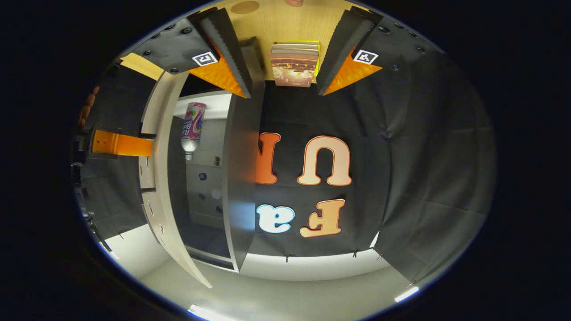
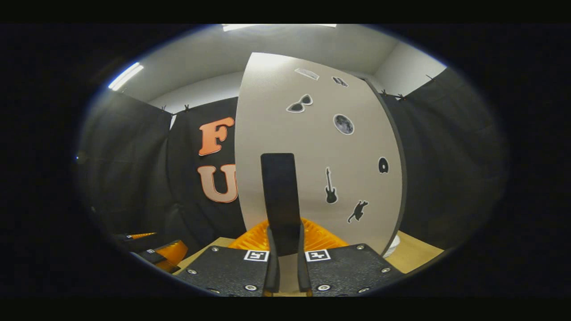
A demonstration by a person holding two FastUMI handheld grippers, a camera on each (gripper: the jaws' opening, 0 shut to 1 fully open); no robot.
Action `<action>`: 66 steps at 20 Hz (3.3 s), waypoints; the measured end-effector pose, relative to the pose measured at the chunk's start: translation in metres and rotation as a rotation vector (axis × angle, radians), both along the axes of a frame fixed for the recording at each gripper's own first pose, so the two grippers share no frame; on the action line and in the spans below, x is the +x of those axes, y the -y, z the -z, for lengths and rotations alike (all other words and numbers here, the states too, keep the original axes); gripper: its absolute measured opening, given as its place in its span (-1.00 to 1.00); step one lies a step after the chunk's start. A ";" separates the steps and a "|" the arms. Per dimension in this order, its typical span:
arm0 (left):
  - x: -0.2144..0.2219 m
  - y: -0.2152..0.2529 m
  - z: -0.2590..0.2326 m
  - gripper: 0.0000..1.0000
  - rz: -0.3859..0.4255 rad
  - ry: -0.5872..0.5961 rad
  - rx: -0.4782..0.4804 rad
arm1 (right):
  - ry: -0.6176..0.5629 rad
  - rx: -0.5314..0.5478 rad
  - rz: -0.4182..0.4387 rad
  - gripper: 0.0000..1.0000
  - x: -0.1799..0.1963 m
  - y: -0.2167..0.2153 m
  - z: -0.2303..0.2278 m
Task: Open the cabinet door with the right hand, grasp the bottle in the cabinet with the left hand and place it on the coaster, then close the cabinet door with the right hand.
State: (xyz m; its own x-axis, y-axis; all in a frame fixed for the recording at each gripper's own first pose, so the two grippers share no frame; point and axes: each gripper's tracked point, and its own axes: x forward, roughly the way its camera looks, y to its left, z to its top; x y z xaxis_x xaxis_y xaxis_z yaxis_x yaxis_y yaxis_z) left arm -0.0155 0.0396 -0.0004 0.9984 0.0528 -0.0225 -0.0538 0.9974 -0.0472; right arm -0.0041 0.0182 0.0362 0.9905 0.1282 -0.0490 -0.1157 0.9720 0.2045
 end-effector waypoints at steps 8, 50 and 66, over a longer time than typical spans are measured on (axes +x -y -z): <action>-0.023 0.058 -0.016 0.89 0.012 0.039 0.003 | -0.011 0.002 -0.004 -0.75 -0.068 0.074 0.000; -0.042 0.222 -0.011 0.89 0.211 0.025 0.036 | -0.073 0.023 0.218 -0.07 -0.194 0.315 0.017; 0.089 0.231 -0.001 0.89 0.332 0.030 0.026 | -0.029 -0.163 0.227 0.75 -0.136 0.182 0.001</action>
State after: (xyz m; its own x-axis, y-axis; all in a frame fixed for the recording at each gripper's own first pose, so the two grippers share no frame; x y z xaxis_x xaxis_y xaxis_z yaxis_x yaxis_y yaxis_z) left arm 0.0737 -0.1916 0.0009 0.9612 -0.2758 0.0046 0.2758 0.9610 -0.0186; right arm -0.1404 -0.1636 0.0348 0.9909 -0.1087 -0.0795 0.1124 0.9927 0.0434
